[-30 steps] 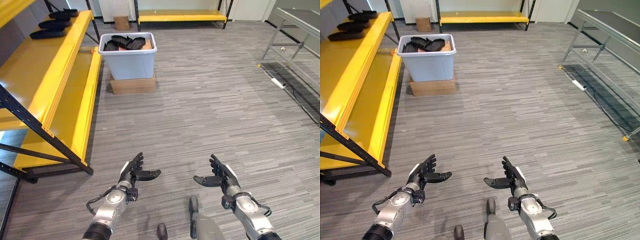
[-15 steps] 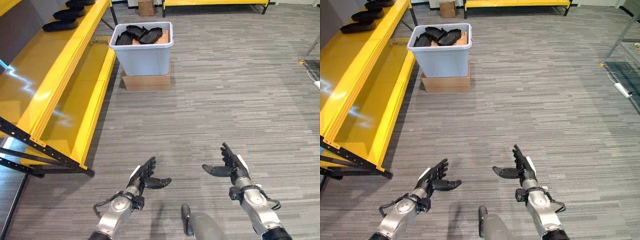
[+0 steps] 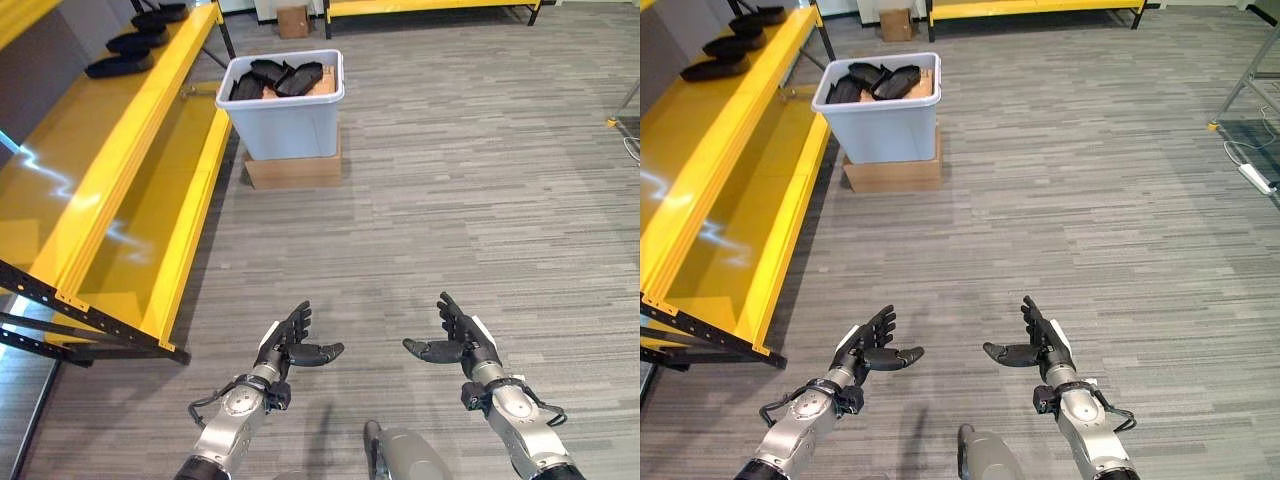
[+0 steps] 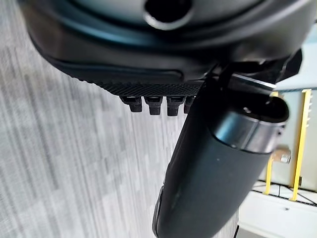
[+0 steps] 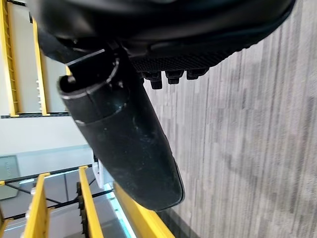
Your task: Move parts from the plastic box to the shelf.
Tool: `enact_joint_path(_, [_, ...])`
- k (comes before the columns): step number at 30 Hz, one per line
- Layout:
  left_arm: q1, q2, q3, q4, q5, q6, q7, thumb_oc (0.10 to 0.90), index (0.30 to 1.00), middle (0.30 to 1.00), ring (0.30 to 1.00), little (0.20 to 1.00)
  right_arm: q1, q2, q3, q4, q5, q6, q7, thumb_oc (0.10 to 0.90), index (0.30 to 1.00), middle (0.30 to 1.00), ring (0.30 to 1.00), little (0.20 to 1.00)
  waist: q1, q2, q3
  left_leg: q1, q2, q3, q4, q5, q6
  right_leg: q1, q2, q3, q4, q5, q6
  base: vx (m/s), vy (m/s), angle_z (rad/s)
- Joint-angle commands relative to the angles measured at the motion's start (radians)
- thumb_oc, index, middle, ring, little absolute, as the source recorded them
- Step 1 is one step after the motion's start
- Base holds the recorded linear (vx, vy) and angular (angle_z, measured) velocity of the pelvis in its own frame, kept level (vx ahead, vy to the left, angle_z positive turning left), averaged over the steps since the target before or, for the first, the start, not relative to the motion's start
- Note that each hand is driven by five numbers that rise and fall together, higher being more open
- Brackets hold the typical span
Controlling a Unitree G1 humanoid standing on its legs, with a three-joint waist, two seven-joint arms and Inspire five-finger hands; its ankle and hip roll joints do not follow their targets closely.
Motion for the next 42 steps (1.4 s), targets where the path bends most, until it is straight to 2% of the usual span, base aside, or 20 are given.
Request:
enact_joint_path(1, [-0.007,0.037,0.054,-0.037,-0.019,-0.124,0.028,0.900,1.000,1.000,1.000,1.000,-0.039,-0.003,0.001,-0.048,-0.006,-0.116,0.023,0.900,1.000,1.000,1.000,1.000,0.009,-0.069,-0.060,0.000,-0.089,0.148,-0.194,0.062,0.133,0.109,-0.018,0.055,-0.153,0.038,0.086,0.31,0.040,-0.16])
enact_joint_path(4, [0.006,0.023,0.089,-0.027,-0.159,-0.116,0.022,0.900,1.000,1.000,1.000,1.000,-0.048,-0.005,0.022,-0.054,-0.030,-0.098,0.006,0.900,1.000,1.000,1.000,1.000,0.045,-0.062,-0.038,-0.036,-0.078,0.114,-0.517,0.146,0.101,0.204,0.011,0.085,-0.174,0.000,0.093,0.31,0.114,-0.18])
enact_joint_path(6, [0.033,0.017,0.120,-0.055,-0.141,-0.147,0.007,0.900,1.000,1.000,1.000,1.000,-0.053,-0.006,0.042,-0.057,-0.023,-0.088,0.031,0.900,1.000,1.000,1.000,1.000,0.082,-0.051,-0.025,-0.053,-0.030,0.008,-0.694,0.274,0.055,0.255,0.026,0.123,-0.178,-0.029,0.087,0.38,0.126,-0.27])
enact_joint_path(8, [0.055,0.009,0.143,-0.084,-0.140,-0.152,0.010,0.900,1.000,1.000,1.000,1.000,-0.059,-0.005,0.047,-0.061,-0.016,-0.073,0.060,0.900,1.000,1.000,1.000,1.000,0.100,-0.048,-0.015,-0.064,0.013,-0.040,-0.779,0.299,0.042,0.276,0.023,0.150,-0.175,-0.043,0.088,0.28,0.089,-0.72])
enact_joint_path(9, [0.058,0.008,0.147,-0.085,-0.129,-0.157,0.011,0.900,1.000,1.000,1.000,1.000,-0.059,-0.005,0.048,-0.061,-0.020,-0.073,0.065,0.900,1.000,1.000,1.000,1.000,0.102,-0.050,-0.011,-0.060,0.018,-0.044,-0.796,0.300,0.040,0.284,0.019,0.154,-0.175,-0.047,0.089,0.36,0.165,-0.90])
enact_joint_path(10, [0.058,0.004,0.158,-0.080,-0.078,-0.187,0.025,0.900,1.000,1.000,1.000,1.000,-0.061,-0.010,0.053,-0.064,-0.035,-0.076,0.084,0.900,1.000,1.000,1.000,1.000,0.100,-0.047,0.002,-0.075,0.065,-0.039,-0.823,0.294,0.030,0.293,-0.001,0.162,-0.154,-0.067,0.096,0.29,0.165,-0.63])
enact_joint_path(15, [0.016,0.023,0.144,-0.059,-0.008,-0.213,0.100,0.900,1.000,1.000,1.000,1.000,-0.075,-0.032,0.072,-0.083,-0.005,-0.096,0.087,0.900,1.000,1.000,1.000,1.000,0.094,-0.028,0.017,-0.063,0.080,-0.024,-0.777,0.298,0.011,0.289,-0.032,0.143,-0.109,-0.110,0.109,0.35,0.204,-0.37])
enact_joint_path(17, [0.001,0.043,0.140,-0.055,0.048,-0.215,0.106,0.900,1.000,1.000,1.000,1.000,-0.062,-0.028,0.057,-0.092,0.010,-0.102,0.076,0.900,1.000,1.000,1.000,1.000,0.090,-0.023,0.012,-0.057,0.062,-0.008,-0.712,0.285,0.013,0.296,-0.046,0.121,-0.088,-0.131,0.117,0.41,0.159,-0.13])
enact_joint_path(19, [-0.032,0.082,0.121,-0.070,0.126,-0.190,0.084,0.900,1.000,1.000,1.000,1.000,-0.045,-0.014,0.043,-0.098,0.045,-0.103,0.044,0.900,1.000,1.000,1.000,1.000,0.098,-0.036,-0.016,-0.068,0.002,0.011,-0.623,0.230,0.039,0.310,-0.070,0.077,-0.082,-0.134,0.134,0.45,0.139,-0.13])
enact_joint_path(23, [-0.049,0.108,0.096,-0.079,0.181,-0.172,0.079,0.900,1.000,1.000,1.000,1.000,-0.050,0.016,0.042,-0.088,0.041,-0.112,0.004,0.900,1.000,1.000,1.000,1.000,0.108,-0.041,-0.034,-0.037,-0.045,0.016,-0.611,0.190,0.089,0.282,-0.103,0.045,0.014,-0.105,0.155,0.34,0.128,0.08])
enact_joint_path(26, [-0.048,0.123,0.075,-0.095,0.216,-0.158,0.054,0.900,1.000,1.000,1.000,1.000,-0.069,0.056,0.042,-0.074,0.040,-0.125,-0.035,0.900,1.000,1.000,1.000,1.000,0.127,-0.058,-0.065,-0.014,-0.117,0.006,-0.611,0.150,0.158,0.268,-0.132,0.045,0.174,0.012,0.192,0.34,0.167,0.07])
enact_joint_path(29, [-0.060,0.126,0.060,-0.099,0.214,-0.137,0.046,0.900,1.000,1.000,1.000,1.000,-0.083,0.079,0.041,-0.056,0.018,-0.125,-0.055,0.900,1.000,1.000,1.000,1.000,0.140,-0.045,-0.086,0.005,-0.157,-0.006,-0.623,0.126,0.199,0.224,-0.151,0.038,0.397,0.150,0.212,0.27,0.215,-0.20])
enact_joint_path(31, [-0.061,0.124,0.057,-0.098,0.211,-0.131,0.045,0.900,1.000,1.000,1.000,1.000,-0.088,0.082,0.045,-0.046,0.020,-0.127,-0.055,0.900,1.000,1.000,1.000,1.000,0.150,-0.045,-0.088,0.022,-0.179,-0.001,-0.626,0.105,0.209,0.204,-0.198,0.012,0.495,0.150,0.214,0.24,0.228,-0.20])
enact_joint_path(32, [-0.057,0.129,0.055,-0.104,0.203,-0.127,0.052,0.900,1.000,1.000,1.000,1.000,-0.095,0.087,0.055,-0.035,0.018,-0.135,-0.044,0.900,1.000,1.000,1.000,1.000,0.163,-0.031,-0.082,0.041,-0.180,0.030,-0.629,0.094,0.220,0.149,-0.268,-0.033,0.583,0.156,0.209,0.19,0.165,-0.21])
enact_joint_path(33, [-0.056,0.130,0.055,-0.104,0.203,-0.127,0.052,0.900,1.000,1.000,1.000,1.000,-0.095,0.088,0.055,-0.034,0.018,-0.135,-0.044,0.900,1.000,1.000,1.000,1.000,0.165,-0.034,-0.081,0.045,-0.182,0.032,-0.630,0.090,0.219,0.151,-0.271,-0.031,0.585,0.150,0.209,0.18,0.153,-0.31])
enact_joint_path(35, [-0.033,0.134,0.058,-0.112,0.202,-0.131,0.080,0.900,1.000,1.000,1.000,1.000,-0.105,0.088,0.066,-0.036,0.023,-0.135,-0.031,0.900,1.000,1.000,1.000,1.000,0.160,-0.022,-0.063,0.087,-0.175,0.060,-0.662,0.095,0.216,0.076,-0.224,-0.057,0.522,0.111,0.202,0.13,-0.016,-0.81])
enact_joint_path(36, [-0.017,0.143,0.072,-0.111,0.189,-0.142,0.075,0.900,1.000,1.000,1.000,1.000,-0.110,0.082,0.070,-0.047,0.023,-0.134,-0.027,0.900,1.000,1.000,1.000,1.000,0.145,0.000,-0.042,0.116,-0.147,0.070,-0.697,0.123,0.202,-0.018,-0.160,-0.089,0.424,0.083,0.173,0.11,-0.073,-1.03])
enact_joint_path(37, [-0.013,0.146,0.076,-0.110,0.187,-0.145,0.069,0.900,1.000,1.000,1.000,1.000,-0.110,0.081,0.070,-0.048,0.026,-0.135,-0.026,0.900,1.000,1.000,1.000,1.000,0.141,0.002,-0.037,0.123,-0.144,0.067,-0.704,0.126,0.198,-0.024,-0.150,-0.093,0.394,0.069,0.170,0.18,-0.174,-0.81])
enact_joint_path(38, [-0.007,0.150,0.094,-0.112,0.184,-0.145,0.049,0.900,1.000,1.000,1.000,1.000,-0.103,0.073,0.058,-0.060,0.034,-0.136,-0.018,0.900,1.000,1.000,1.000,1.000,0.129,-0.004,-0.024,0.154,-0.146,0.056,-0.731,0.125,0.184,-0.040,-0.135,-0.129,0.141,0.072,0.169,0.25,-0.184,-0.64])
enact_joint_path(42, [-0.012,0.144,0.102,-0.117,0.185,-0.128,0.031,0.900,1.000,1.000,1.000,1.000,-0.093,0.065,0.034,-0.067,0.042,-0.133,0.003,0.900,1.000,1.000,1.000,1.000,0.091,-0.010,-0.001,0.234,-0.153,0.036,-0.763,0.098,0.173,-0.092,-0.138,-0.119,-0.190,0.197,0.213,0.26,-0.129,-0.19])
